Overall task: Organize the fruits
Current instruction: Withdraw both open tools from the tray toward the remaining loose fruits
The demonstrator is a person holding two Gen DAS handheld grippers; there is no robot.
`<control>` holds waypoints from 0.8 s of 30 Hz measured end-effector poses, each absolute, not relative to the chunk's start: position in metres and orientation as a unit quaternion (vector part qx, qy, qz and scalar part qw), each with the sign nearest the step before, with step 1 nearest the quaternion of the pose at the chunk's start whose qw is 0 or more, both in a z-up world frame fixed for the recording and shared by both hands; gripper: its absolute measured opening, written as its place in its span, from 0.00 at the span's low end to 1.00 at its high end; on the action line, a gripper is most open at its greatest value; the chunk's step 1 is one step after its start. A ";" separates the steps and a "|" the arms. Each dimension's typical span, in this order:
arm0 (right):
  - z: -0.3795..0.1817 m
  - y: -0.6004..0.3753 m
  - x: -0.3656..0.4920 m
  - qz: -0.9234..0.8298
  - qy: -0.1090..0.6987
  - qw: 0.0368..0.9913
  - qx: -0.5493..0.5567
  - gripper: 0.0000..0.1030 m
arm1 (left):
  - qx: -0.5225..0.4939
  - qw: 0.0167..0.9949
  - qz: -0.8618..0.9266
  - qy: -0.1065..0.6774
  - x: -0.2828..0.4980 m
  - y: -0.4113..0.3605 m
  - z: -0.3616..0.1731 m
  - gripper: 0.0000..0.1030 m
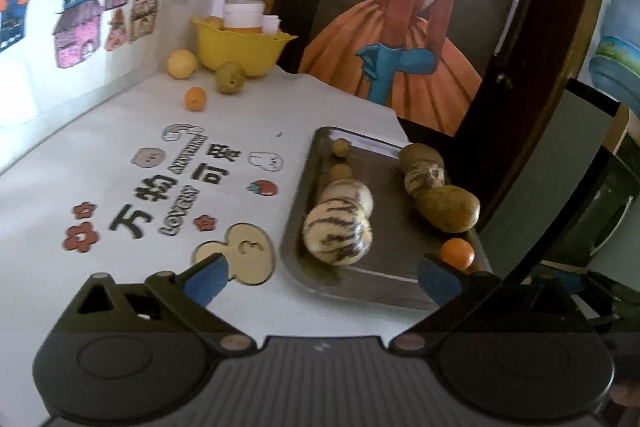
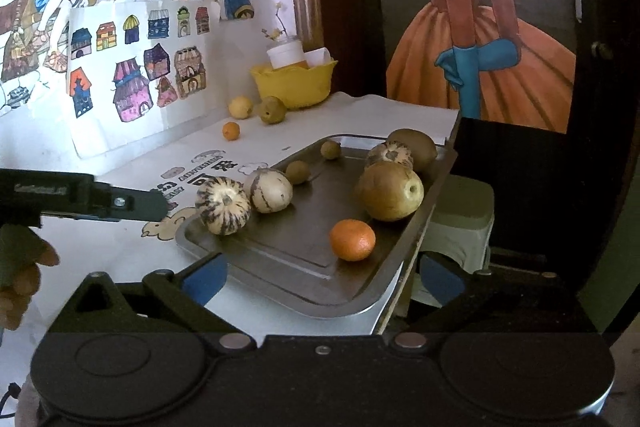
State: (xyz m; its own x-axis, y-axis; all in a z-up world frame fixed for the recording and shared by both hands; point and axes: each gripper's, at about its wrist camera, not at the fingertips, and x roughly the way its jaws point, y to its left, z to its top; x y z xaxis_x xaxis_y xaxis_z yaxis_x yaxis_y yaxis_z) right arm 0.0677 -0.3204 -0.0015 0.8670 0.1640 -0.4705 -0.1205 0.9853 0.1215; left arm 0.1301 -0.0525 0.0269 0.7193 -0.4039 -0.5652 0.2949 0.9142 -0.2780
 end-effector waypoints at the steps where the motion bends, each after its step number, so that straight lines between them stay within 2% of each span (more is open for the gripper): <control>1: 0.000 -0.319 0.066 0.072 0.248 0.965 0.040 0.99 | -0.085 0.924 -0.185 0.324 0.128 -0.047 0.027 0.99; 17: 0.021 -0.284 0.075 0.138 0.271 0.953 -0.004 0.99 | -0.037 0.913 -0.099 0.394 0.117 0.012 0.035 0.99; 24: 0.058 -0.268 0.101 0.168 0.227 0.959 -0.032 0.99 | -0.048 0.916 -0.075 0.392 0.131 0.035 0.048 0.99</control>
State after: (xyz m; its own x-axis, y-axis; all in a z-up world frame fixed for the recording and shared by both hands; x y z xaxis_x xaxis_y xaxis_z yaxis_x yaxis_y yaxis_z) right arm 0.1010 -0.2677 0.0577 0.8404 0.3083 -0.4458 -0.3369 0.9414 0.0158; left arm 0.1306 0.0352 0.0482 0.6811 -0.1746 -0.7111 0.0991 0.9842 -0.1467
